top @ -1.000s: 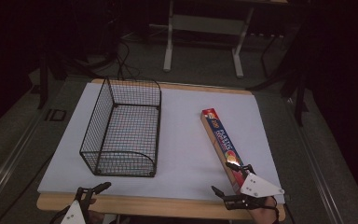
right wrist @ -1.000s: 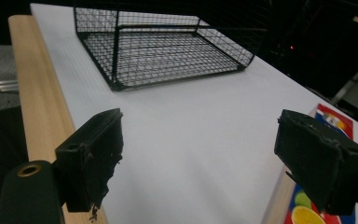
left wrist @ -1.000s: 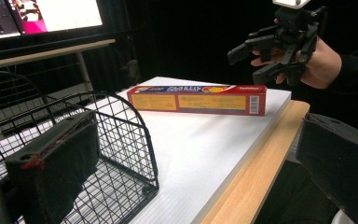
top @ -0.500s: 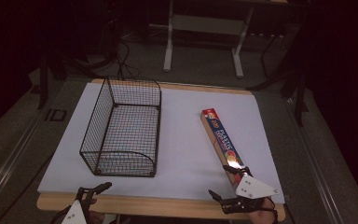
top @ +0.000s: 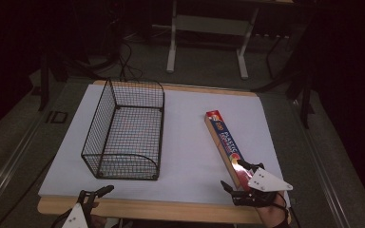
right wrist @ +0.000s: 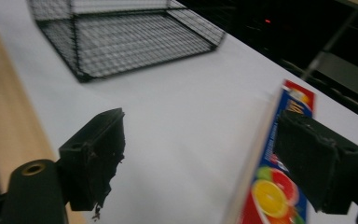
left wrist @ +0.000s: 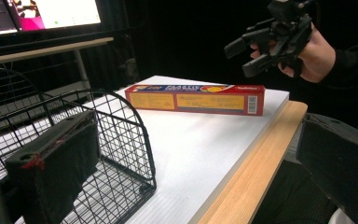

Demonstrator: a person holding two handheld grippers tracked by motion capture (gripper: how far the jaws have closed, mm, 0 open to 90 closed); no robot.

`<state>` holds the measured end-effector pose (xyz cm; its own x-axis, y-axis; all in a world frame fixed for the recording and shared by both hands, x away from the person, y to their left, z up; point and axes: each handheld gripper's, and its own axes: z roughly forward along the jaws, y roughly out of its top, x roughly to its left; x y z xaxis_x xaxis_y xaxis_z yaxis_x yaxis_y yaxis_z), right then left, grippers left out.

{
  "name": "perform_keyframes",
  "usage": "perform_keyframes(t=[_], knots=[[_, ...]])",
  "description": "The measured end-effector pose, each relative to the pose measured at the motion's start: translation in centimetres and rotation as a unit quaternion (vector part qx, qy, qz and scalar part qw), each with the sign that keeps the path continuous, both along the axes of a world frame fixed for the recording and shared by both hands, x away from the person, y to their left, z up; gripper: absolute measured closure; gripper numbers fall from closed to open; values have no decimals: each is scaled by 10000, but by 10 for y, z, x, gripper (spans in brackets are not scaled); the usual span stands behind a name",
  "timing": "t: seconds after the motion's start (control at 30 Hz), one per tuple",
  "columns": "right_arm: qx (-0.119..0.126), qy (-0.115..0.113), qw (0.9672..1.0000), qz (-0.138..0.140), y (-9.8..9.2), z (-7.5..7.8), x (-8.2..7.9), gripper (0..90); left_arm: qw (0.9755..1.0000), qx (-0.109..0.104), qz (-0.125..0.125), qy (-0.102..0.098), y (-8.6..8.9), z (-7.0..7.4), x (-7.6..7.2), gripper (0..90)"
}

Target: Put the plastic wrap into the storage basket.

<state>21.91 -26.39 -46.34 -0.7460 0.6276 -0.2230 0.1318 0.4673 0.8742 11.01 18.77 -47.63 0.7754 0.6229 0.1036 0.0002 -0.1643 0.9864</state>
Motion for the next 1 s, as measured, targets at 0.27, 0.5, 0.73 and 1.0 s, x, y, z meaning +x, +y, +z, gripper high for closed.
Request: perform_keyframes(t=[0.27,0.5,0.73,1.0], knots=[[-122,164,9981,-579,-11,-5,13,135,10000,-7,5,18,0,0,0,2],[-425,366,9934,-1000,-16,-10,27,136,10000,-21,10,30,1,0,0,2],[-492,921,9856,-1331,-22,-17,44,119,10000,-39,35,52,1,0,1,2],[-696,1300,9798,-1353,-18,-22,66,134,10000,-34,29,58,0,0,-1,2]])
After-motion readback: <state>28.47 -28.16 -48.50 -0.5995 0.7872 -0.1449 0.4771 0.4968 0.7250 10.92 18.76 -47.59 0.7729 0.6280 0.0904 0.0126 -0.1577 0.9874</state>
